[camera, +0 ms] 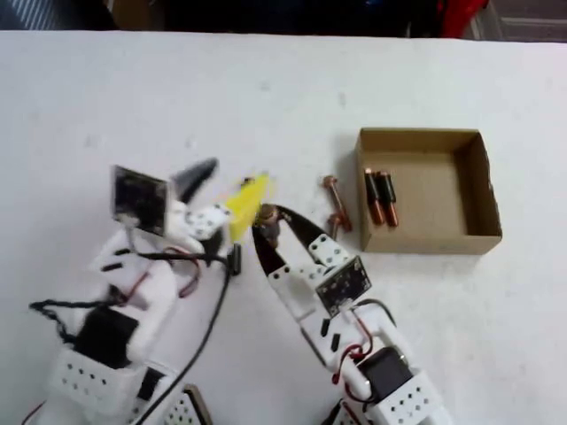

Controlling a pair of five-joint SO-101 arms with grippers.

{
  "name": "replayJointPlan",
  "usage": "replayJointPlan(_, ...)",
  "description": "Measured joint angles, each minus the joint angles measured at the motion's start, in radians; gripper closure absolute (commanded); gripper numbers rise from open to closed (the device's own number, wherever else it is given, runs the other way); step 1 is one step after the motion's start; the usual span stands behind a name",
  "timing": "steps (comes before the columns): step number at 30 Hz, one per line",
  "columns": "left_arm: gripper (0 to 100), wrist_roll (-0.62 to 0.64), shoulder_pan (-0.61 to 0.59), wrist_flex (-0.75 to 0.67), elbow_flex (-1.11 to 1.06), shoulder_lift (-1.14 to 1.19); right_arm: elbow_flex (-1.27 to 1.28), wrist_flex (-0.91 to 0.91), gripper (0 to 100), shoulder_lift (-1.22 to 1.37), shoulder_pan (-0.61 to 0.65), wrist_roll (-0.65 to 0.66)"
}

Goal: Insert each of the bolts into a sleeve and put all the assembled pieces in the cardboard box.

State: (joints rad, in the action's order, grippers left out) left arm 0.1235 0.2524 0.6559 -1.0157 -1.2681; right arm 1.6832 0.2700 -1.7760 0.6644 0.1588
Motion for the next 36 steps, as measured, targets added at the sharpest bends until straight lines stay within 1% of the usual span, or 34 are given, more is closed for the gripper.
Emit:
replayJointPlan(2,76,0.0,-0.041,0.054,0.057,0.0,0.0,0.0,98.1,0.0,-0.018,0.0)
replayJointPlan(3,78,0.0,-0.055,0.092,0.089,0.0,0.0,0.0,98.1,0.0,-0.029,0.0)
replayJointPlan(8,97,-0.008,-0.121,0.313,0.253,0.0,0.0,0.0,98.1,0.0,-0.044,0.0)
replayJointPlan(9,99,-0.025,-0.135,0.347,0.282,-0.003,0.0,0.0,98.1,0.0,-0.044,0.0)
replayJointPlan(11,96,-0.081,-0.164,0.39,0.327,-0.006,0.0,0.0,98.1,0.0,-0.044,0.0)
replayJointPlan(14,96,-0.155,-0.21,0.451,0.373,-0.015,0.0,0.0,98.1,0.0,-0.064,0.0)
replayJointPlan(17,98,-0.173,-0.226,0.543,0.413,-0.017,0.0,0.0,98.1,0.0,-0.077,0.0)
replayJointPlan(19,98,-0.18,-0.233,0.598,0.423,-0.032,0.0,0.0,98.1,0.0,-0.086,0.0)
replayJointPlan(23,98,-0.181,-0.232,0.658,0.422,-0.155,0.0,0.0,98.1,0.0,-0.081,0.0)
replayJointPlan(25,98,-0.181,-0.233,0.66,0.393,-0.206,0.0,0.0,98.1,0.0,-0.083,0.0)
replayJointPlan(28,98,-0.181,-0.233,0.661,0.295,-0.284,-0.003,0.011,98.1,0.0,-0.087,0.0)
replayJointPlan(31,98,-0.181,-0.232,0.661,0.193,-0.359,-0.029,0.086,98.1,0.0,-0.092,0.0)
replayJointPlan(36,98,-0.181,-0.239,0.661,0.074,-0.463,-0.095,0.213,98.1,0.0,-0.153,0.0)
